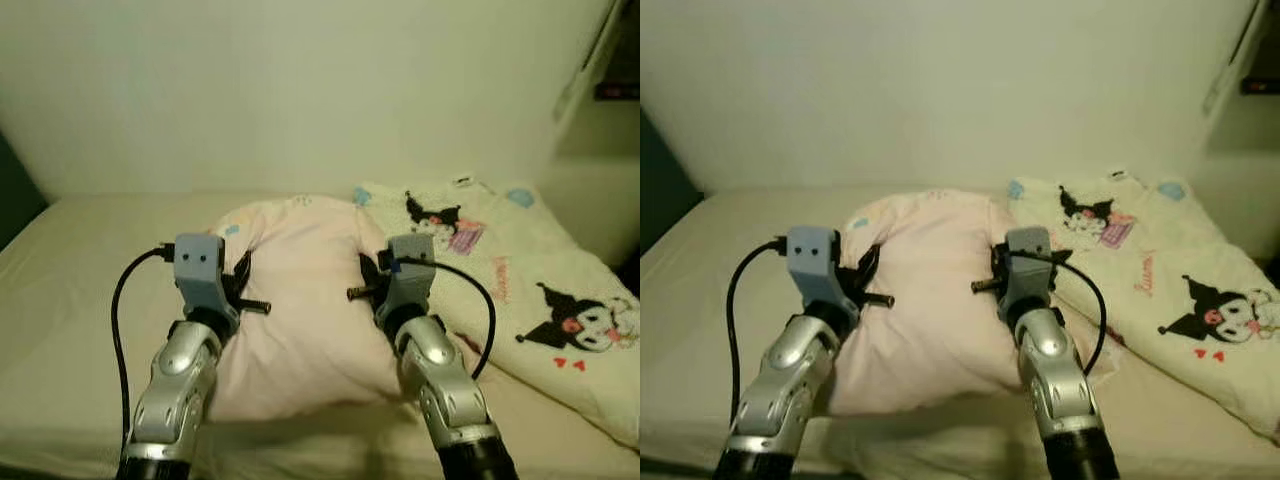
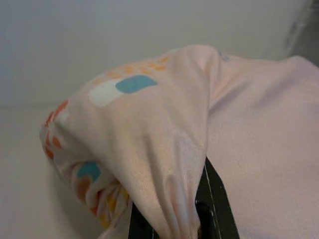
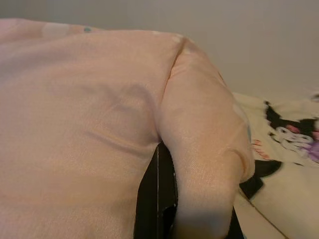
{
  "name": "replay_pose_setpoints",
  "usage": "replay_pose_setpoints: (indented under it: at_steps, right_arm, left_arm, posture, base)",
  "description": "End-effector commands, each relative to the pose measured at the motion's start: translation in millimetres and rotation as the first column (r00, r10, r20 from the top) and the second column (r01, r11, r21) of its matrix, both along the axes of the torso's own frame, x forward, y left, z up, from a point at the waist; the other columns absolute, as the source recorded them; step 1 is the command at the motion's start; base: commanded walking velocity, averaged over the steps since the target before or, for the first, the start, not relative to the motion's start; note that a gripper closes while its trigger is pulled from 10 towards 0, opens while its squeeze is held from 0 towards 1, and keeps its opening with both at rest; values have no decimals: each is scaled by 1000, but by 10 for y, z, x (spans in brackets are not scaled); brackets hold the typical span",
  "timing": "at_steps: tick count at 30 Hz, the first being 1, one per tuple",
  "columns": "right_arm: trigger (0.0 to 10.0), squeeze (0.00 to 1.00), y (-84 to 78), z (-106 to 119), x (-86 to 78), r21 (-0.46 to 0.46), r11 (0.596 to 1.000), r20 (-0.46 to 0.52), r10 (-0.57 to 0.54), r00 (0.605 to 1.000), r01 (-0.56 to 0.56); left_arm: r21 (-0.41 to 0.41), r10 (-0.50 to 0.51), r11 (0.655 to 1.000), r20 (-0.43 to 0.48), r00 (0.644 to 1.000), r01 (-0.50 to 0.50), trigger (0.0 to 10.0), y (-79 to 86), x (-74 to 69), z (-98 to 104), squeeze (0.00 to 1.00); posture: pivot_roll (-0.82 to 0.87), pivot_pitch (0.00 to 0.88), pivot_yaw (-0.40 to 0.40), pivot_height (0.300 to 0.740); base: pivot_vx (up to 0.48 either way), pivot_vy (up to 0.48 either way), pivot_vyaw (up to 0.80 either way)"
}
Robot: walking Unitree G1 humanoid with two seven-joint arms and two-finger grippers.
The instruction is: Clean up the room
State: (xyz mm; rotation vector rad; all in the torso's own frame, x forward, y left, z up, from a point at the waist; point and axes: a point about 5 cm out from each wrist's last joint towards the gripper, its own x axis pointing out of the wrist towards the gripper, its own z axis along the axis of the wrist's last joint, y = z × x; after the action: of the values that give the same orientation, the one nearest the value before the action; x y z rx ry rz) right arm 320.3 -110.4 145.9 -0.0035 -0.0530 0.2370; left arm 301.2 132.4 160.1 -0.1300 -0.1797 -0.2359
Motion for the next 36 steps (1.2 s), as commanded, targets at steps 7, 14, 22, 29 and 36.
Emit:
replay_pose_setpoints:
  at_steps: [7,14,22,29,36]
  right_arm:
    - [10000,0,45,75,-6,-4,1000,54,13,998,-13]
    - [10000,0,91,-54,-18,-55,998,-4,41,999,-42]
    - [10000,0,45,-198,-44,-122,993,-43,1,999,-7]
    - [10000,0,-19,-275,-54,-105,994,-77,-23,997,15]
    - [10000,0,-73,-356,-67,-78,996,-118,-56,991,47]
  left_arm:
    - [-21,-3,1000,57,998,5,10000,-11,-27,94,0]
    - [-28,9,1000,18,1000,-8,10000,-4,-35,16,0]
    - [-20,36,999,-47,998,-37,10000,46,-59,-132,0]
    - [-12,50,999,-81,995,-51,10000,67,-64,-202,0]
    - [7,77,997,-147,986,-77,10000,97,-64,-333,0]
  posture:
    - [-108,20,27,740]
    - [-107,19,27,740]
    - [-107,16,28,740]
    - [-109,15,27,740]
    - [-111,12,28,740]
  base:
    - [0,0,0]
    - [0,0,0]
    - [0,0,0]
    - [0,0,0]
    - [0,0,0]
